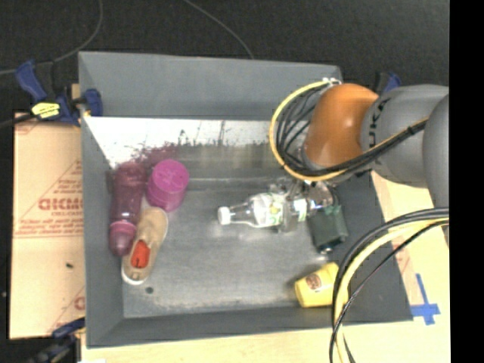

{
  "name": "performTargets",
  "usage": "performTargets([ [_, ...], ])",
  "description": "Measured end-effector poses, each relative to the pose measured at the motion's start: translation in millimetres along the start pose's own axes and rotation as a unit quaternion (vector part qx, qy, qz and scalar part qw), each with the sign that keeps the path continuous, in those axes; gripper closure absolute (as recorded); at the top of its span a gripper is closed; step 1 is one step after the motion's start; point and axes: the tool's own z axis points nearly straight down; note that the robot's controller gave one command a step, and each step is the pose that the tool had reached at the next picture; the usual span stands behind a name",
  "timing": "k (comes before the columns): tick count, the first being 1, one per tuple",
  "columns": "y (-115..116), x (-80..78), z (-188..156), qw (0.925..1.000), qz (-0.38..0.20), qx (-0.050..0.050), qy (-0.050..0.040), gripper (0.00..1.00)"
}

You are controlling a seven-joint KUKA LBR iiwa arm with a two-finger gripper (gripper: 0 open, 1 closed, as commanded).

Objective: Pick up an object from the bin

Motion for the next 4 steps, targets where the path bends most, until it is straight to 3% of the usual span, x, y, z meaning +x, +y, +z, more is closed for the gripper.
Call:
performTargets([
  [1,2,-20.2,-28,0.9999,0.01,0.003,-0.0071,1.0],
  [2,2,-2.8,0,1.0,-0.003,0.001,-0.0005,1.0],
  [3,-3,-19.1,-89,1.0,0.001,0.003,-0.0057,1.0],
  [4,-4,-12.6,-75,1.0,0.003,0.002,-0.0063,1.0],
])
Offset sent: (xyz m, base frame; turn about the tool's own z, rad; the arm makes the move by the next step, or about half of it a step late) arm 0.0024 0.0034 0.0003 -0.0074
